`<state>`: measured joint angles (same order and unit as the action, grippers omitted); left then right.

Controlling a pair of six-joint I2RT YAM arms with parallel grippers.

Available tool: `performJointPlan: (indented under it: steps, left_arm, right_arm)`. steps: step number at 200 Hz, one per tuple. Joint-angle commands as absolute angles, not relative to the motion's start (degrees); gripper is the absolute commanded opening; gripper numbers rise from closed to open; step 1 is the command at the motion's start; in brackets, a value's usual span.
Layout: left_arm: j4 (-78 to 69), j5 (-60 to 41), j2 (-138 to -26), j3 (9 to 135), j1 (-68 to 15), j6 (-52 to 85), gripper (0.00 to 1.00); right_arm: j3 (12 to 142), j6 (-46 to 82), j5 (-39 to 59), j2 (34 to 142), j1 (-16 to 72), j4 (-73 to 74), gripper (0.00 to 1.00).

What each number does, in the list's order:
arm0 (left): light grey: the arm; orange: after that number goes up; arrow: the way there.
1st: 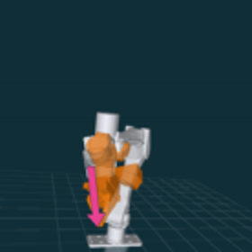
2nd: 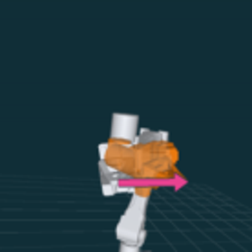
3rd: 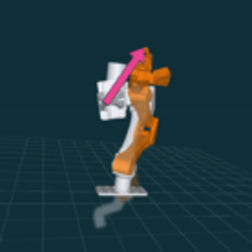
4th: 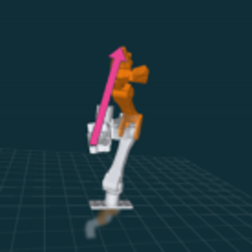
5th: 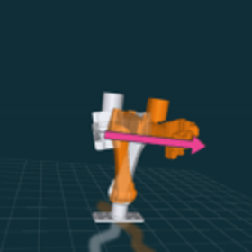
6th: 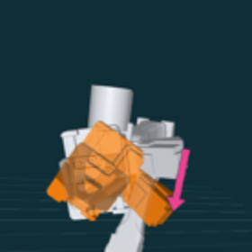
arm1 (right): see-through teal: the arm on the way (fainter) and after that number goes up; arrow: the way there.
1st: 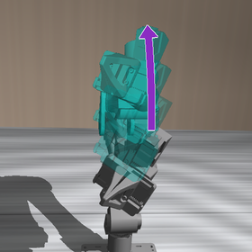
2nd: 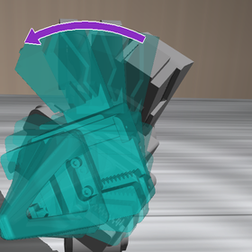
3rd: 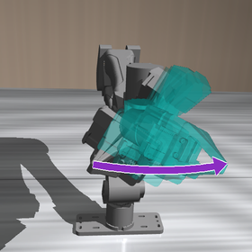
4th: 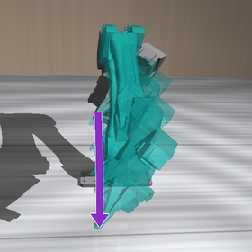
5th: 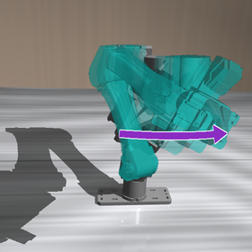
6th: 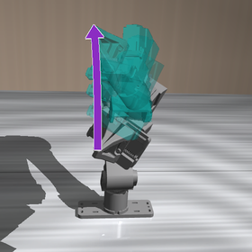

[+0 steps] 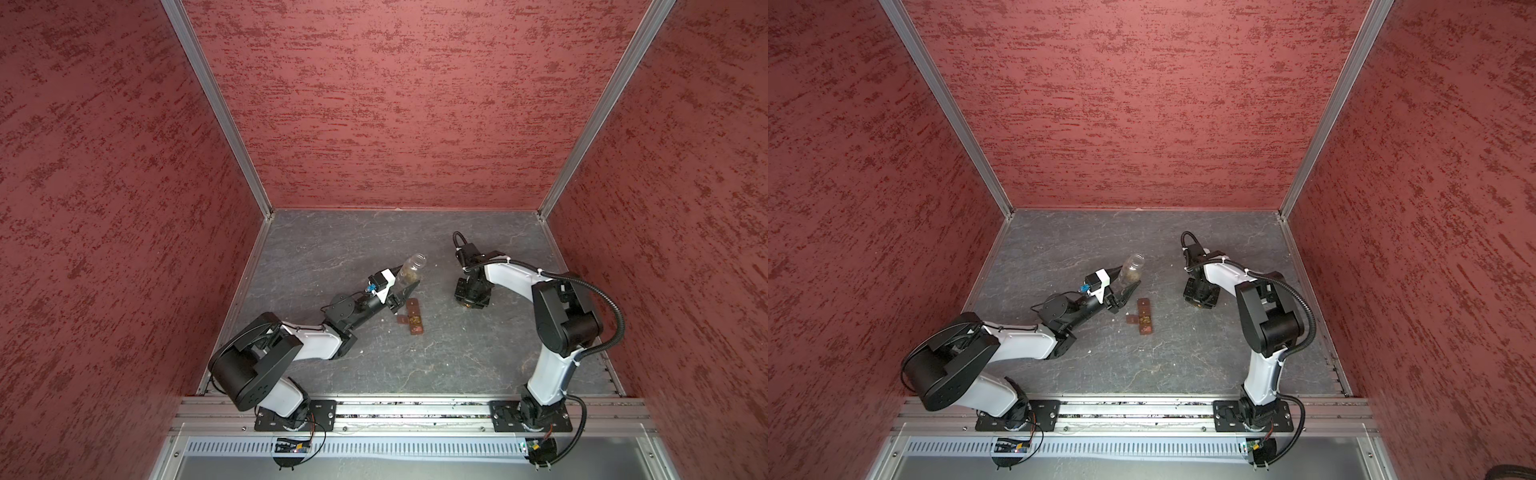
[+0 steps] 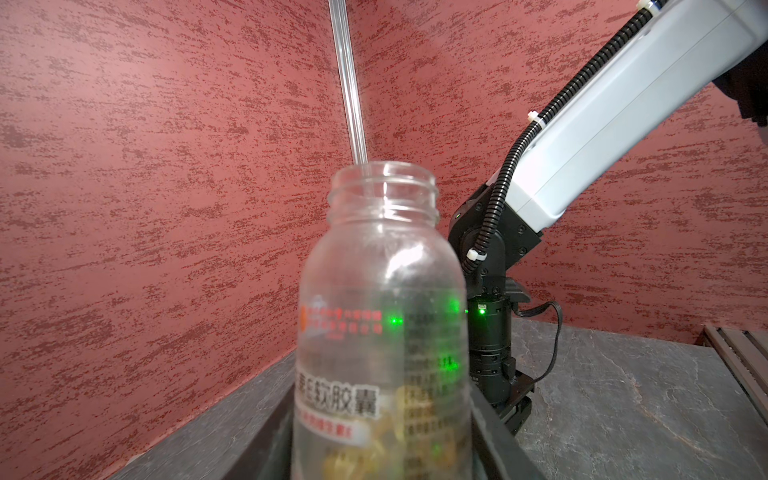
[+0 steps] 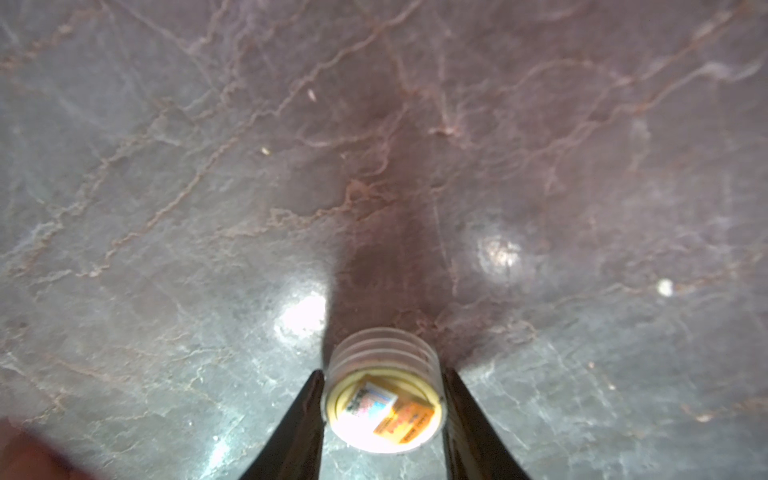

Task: Sort the pills into containers
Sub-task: 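Lift the silver cap and carry it over the bottle held by the left gripper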

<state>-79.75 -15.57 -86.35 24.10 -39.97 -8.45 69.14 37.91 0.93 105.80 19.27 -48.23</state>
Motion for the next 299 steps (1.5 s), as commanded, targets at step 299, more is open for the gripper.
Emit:
performJointPlan:
  steps: [299]
  left_arm:
    - [-80.16, -25.6, -106.6, 40.3, -41.34, -13.5, 0.0]
  right_arm:
    - [116.07, 23.38, 27.76, 95.89, 20.19, -84.84, 0.41]
